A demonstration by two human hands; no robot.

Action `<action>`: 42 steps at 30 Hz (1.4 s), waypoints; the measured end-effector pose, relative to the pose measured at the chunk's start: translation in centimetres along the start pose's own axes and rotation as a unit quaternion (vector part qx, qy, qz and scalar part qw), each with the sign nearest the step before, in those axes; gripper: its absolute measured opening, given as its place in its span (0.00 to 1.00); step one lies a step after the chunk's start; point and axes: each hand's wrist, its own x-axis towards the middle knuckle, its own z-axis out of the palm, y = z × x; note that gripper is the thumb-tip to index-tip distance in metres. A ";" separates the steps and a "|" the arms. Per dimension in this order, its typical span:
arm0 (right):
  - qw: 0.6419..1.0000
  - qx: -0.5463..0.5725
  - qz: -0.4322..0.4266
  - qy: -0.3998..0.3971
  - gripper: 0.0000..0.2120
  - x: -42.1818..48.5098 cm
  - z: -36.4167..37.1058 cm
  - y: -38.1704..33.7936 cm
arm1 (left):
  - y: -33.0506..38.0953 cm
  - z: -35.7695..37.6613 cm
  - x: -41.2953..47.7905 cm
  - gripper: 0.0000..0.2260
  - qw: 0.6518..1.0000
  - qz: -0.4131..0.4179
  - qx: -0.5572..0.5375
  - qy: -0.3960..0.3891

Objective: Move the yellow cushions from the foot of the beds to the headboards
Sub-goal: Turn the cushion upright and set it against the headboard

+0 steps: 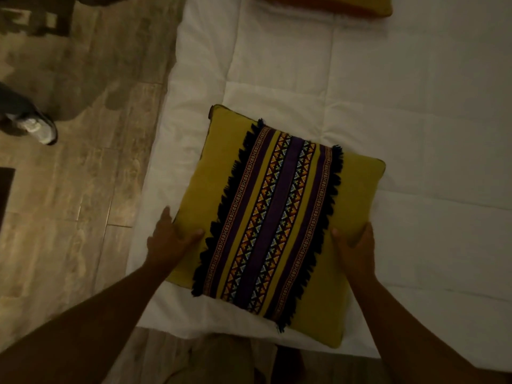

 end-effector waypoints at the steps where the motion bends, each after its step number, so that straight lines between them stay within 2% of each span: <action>1: 0.999 0.025 0.024 -0.005 0.51 0.1 0.1 0.3 | 1.0 -0.4 0.8 0.55 0.999 0.033 -0.001 -0.035; 3: 0.996 0.065 0.064 -0.014 0.52 0.4 0.3 0.8 | 3.2 -1.1 2.4 0.58 0.994 0.057 -0.039 -0.086; 6: 0.993 0.088 0.076 -0.024 0.53 0.8 0.5 1.3 | 6.2 -1.3 5.2 0.58 0.987 0.053 -0.101 -0.116; 13: 0.984 0.140 0.093 -0.055 0.50 2.5 0.7 2.8 | 7.6 -1.0 10.1 0.53 0.979 0.060 -0.074 -0.181; 16: 0.979 0.168 0.093 -0.069 0.52 3.1 0.5 2.5 | 7.4 -0.5 9.5 0.50 0.981 0.051 -0.074 -0.170; 20: 0.978 0.176 0.085 -0.069 0.58 3.0 -0.1 2.3 | 6.6 0.4 7.6 0.48 0.986 0.090 -0.088 -0.107; 24: 0.978 0.182 0.063 -0.080 0.52 2.9 -0.9 1.3 | 5.5 0.1 5.8 0.45 0.985 0.078 -0.127 -0.090; 28: 0.979 0.171 0.032 -0.102 0.45 3.2 -1.5 -0.4 | 4.1 0.0 3.1 0.48 0.982 0.045 -0.166 -0.080; 33: 0.974 0.166 0.043 -0.151 0.47 4.7 -1.7 -0.9 | 1.9 0.4 2.0 0.44 0.977 0.016 -0.199 -0.078; 35: 0.973 0.151 0.049 -0.170 0.49 5.2 -1.6 -0.5 | 1.6 0.4 3.0 0.42 0.976 0.002 -0.197 -0.096; 39: 0.973 0.130 0.059 -0.184 0.54 6.4 -1.7 -0.2 | 2.0 0.0 5.0 0.46 0.957 -0.033 -0.235 -0.166; 42: 0.967 0.136 0.052 -0.210 0.50 7.5 -1.9 -0.3 | 2.2 -0.7 6.0 0.42 0.940 -0.021 -0.258 -0.220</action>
